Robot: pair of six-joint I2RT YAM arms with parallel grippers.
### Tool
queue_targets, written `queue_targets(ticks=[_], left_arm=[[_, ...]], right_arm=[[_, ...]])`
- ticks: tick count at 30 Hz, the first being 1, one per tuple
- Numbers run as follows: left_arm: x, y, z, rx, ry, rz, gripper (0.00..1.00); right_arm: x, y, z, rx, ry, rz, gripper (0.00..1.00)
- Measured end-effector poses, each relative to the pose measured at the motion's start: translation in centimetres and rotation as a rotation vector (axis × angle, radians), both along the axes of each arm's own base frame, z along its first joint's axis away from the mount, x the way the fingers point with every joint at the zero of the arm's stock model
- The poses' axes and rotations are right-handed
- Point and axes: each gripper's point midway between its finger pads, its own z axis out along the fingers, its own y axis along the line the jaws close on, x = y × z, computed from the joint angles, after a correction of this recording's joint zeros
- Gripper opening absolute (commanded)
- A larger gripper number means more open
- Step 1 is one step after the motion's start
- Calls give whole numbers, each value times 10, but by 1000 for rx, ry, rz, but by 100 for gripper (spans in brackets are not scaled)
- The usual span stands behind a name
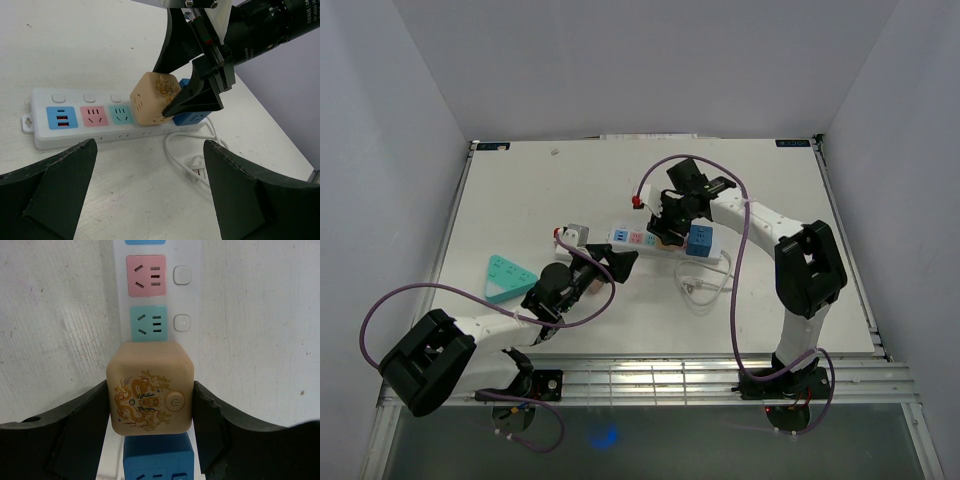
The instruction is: Insert the plug
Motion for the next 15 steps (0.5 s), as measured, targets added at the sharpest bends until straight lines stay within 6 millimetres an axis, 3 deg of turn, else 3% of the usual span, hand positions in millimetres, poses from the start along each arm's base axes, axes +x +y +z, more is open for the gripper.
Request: queue_targets(ticks=[15], left_arm=[[1, 1, 0, -7, 5, -1, 98]], right_arm=[[9, -5, -1, 72, 17, -46, 8]])
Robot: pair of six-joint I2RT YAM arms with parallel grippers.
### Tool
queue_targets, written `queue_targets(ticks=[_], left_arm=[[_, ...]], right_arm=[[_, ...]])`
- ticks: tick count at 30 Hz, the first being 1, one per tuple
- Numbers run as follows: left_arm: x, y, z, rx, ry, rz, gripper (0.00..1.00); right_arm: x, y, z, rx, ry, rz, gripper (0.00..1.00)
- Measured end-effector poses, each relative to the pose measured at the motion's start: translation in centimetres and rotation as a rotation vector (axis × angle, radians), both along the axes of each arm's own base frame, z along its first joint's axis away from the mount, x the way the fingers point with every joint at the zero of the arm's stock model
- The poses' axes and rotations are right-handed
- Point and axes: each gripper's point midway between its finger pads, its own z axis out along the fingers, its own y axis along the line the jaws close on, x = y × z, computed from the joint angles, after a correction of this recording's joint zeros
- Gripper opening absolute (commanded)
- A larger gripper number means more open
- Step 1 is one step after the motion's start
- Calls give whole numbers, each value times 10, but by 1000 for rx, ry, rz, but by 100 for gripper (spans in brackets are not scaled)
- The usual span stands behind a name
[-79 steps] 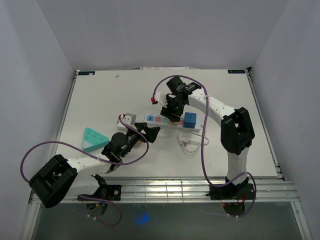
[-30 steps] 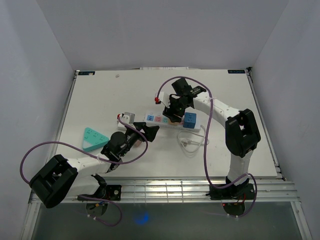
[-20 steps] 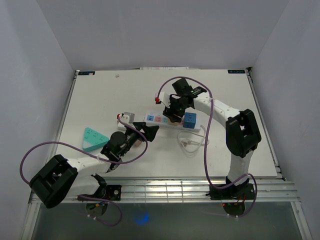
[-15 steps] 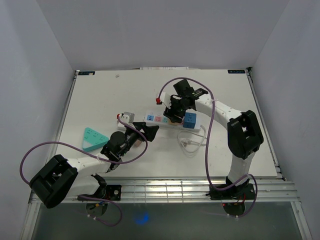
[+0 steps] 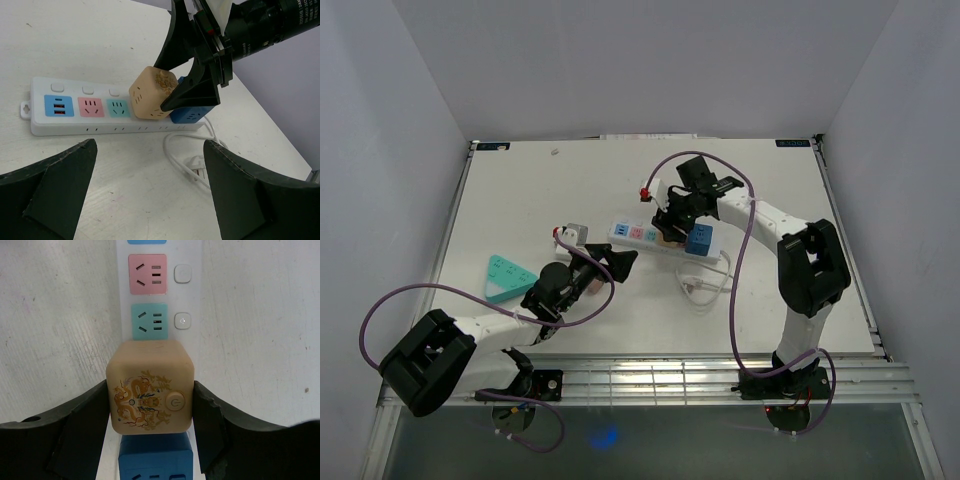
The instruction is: Insert the plug
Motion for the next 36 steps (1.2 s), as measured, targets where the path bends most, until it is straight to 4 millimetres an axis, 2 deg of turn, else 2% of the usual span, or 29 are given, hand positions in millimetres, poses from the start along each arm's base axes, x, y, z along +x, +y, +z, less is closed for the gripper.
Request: queue_targets(ticks=[13, 16, 26, 28, 29, 31, 32, 33, 34, 36], left_arm=[[-1, -1, -1, 2, 2, -9, 98], [-1, 0, -2, 4, 5, -8, 98], [0, 1, -2, 5, 7, -4, 98], [0, 1, -3, 6, 10, -3, 98], [1, 1, -3, 7, 12, -2, 98], [2, 3, -4, 7, 13, 2, 98], [2, 3, -4, 7, 13, 3, 98], [2, 3, -3, 7, 13, 3, 98], [2, 3, -4, 8, 14, 5, 98], [2, 5, -3, 8, 14, 8, 98]], right_arm=[[4, 2, -1, 5, -11, -20, 8], [8, 4, -13, -27, -11, -26, 8], [9, 4, -11, -8, -40, -42, 8], [9, 4, -11, -8, -38, -47, 15], [9, 4, -11, -7, -38, -50, 25], [9, 4, -10, -7, -35, -61, 36], [9, 4, -10, -6, -35, -67, 62], [9, 4, -9, -5, -35, -73, 82], [9, 3, -9, -4, -34, -80, 94], [7, -3, -11, -25, -40, -98, 95]])
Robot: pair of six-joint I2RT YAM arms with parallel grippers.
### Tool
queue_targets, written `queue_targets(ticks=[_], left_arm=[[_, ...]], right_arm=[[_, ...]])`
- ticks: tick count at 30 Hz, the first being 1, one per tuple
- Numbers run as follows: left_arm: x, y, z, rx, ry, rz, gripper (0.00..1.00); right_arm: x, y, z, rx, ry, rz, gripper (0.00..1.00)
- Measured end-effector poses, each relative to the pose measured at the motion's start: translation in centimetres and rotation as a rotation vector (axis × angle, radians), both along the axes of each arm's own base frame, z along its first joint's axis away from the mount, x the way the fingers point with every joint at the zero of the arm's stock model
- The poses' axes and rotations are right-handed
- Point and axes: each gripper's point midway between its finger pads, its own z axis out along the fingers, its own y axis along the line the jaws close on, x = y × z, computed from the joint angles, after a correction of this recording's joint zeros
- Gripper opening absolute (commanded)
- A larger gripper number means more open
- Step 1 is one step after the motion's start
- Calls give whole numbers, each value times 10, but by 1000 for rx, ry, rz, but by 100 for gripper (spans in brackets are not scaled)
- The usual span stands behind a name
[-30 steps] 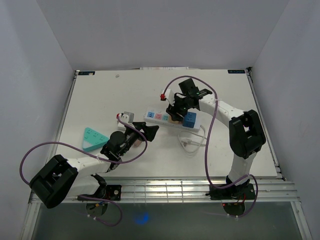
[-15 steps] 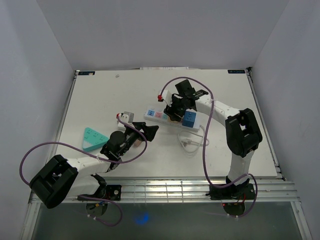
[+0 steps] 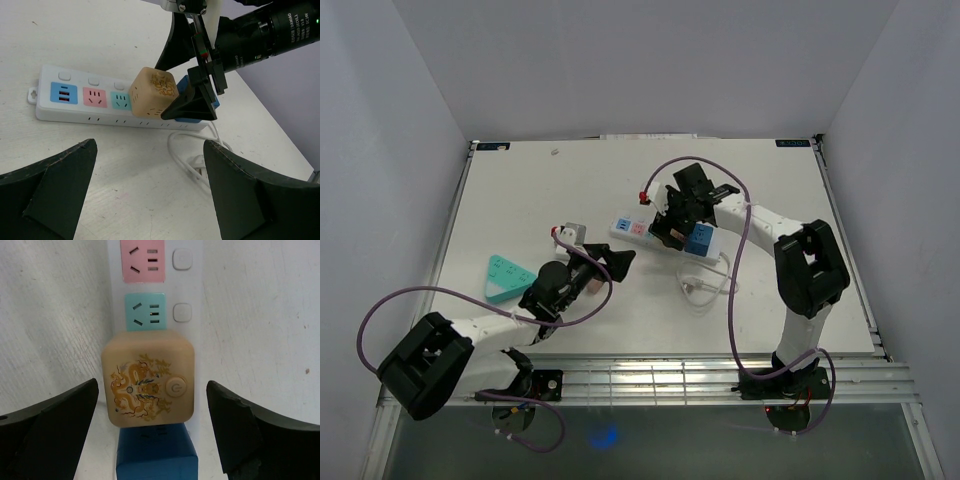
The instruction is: Insert the plug
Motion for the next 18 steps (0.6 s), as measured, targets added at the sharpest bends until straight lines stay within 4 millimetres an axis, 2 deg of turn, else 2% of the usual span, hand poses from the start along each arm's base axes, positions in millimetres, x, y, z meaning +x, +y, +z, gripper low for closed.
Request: queue_targets(ticks=[1, 3, 5, 12, 15, 18], left_arm=[[0, 1, 1, -1, -2, 1, 98], [-1, 1, 5, -7, -11, 2, 98], [-1, 2, 10, -15, -23, 3, 98], [-3, 4, 19, -29, -42, 3, 98], [-3, 5, 13, -18, -20, 9, 98], [0, 8, 4, 5, 23, 31, 98]], right_arm=[[-1, -2, -1, -6, 0, -3, 95], [-1, -3, 2, -1, -1, -9, 90], [0, -1, 13, 28, -20, -16, 90], [1, 7, 88, 197, -195, -22, 90], [-3, 8, 117, 264, -245, -36, 90], [-7, 9, 136, 332, -253, -79, 90]])
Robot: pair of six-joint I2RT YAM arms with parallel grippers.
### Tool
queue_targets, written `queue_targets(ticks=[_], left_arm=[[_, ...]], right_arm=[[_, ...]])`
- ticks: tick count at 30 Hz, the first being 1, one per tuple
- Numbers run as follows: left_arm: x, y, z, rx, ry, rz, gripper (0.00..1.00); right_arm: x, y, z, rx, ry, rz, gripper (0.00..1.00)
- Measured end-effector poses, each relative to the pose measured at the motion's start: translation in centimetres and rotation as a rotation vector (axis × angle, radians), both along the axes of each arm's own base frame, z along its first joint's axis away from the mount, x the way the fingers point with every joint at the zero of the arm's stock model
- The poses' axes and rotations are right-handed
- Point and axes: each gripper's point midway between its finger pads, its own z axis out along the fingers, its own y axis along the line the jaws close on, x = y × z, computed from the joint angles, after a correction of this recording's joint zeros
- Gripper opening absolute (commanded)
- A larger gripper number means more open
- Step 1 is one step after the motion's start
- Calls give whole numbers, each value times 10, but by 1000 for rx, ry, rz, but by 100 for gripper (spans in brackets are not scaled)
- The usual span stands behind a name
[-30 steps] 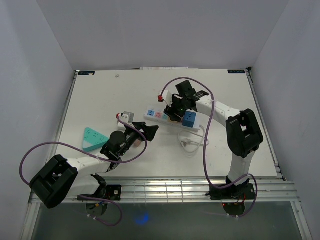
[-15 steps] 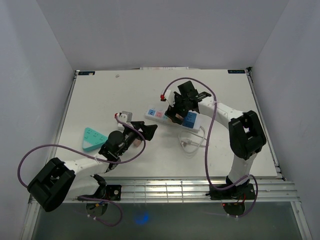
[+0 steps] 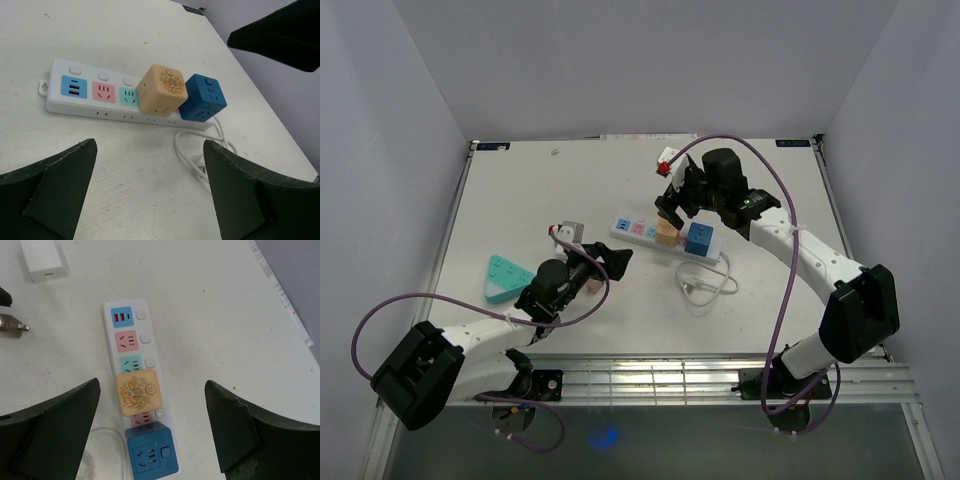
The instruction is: Insert the plug
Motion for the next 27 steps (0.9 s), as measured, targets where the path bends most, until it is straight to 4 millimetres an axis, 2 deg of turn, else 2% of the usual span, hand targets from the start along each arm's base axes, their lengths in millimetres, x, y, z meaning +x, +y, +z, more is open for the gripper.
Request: queue_targets(ticks=[3, 7, 10, 13, 16, 20, 27], left_arm=[[4, 1, -3, 16, 33, 20, 98], [8, 2, -3, 29, 62, 41, 98], [8, 6, -5, 40, 73, 55, 98], [7, 11, -3, 50, 76, 74, 98], [8, 17, -5, 71, 95, 101, 98], [11, 20, -9, 113, 143, 129, 98], [19, 26, 2, 133, 200, 193, 98]], right_arm=[[0, 2, 10, 79, 46, -69, 90], [-5, 4, 7, 160, 154, -165, 90], [-13, -4, -8, 205, 204, -244, 90], [-36, -16, -35, 242, 296, -311, 90], [-52, -21, -46, 301, 338, -335, 90], [-64, -26, -43, 389, 328, -343, 90], [-77, -34, -27, 516, 269, -338, 90]])
